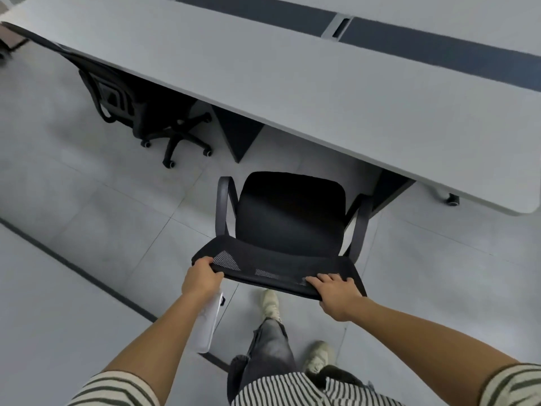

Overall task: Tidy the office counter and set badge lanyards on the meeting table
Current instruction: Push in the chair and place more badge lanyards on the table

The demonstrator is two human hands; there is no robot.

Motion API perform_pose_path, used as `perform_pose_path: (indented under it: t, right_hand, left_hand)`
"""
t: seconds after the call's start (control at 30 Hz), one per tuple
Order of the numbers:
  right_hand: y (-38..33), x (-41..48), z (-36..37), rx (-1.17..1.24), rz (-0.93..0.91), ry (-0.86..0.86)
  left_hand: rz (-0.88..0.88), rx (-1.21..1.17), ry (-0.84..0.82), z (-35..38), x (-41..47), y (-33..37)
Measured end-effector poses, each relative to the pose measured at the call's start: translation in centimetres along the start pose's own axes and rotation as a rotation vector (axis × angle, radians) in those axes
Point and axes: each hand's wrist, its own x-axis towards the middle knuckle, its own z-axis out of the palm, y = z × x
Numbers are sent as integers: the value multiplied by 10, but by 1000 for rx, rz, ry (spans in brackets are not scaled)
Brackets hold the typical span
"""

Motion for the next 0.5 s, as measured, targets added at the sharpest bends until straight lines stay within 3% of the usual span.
perform_pose_path:
  t: [0.23, 0.5]
  right_hand:
    - [4, 21, -23, 12, 8, 35]
    - [7, 95, -101, 68, 47, 76]
  left_hand:
    - [16, 40, 27, -10, 25, 20]
    - [80, 63, 27, -51, 124, 73]
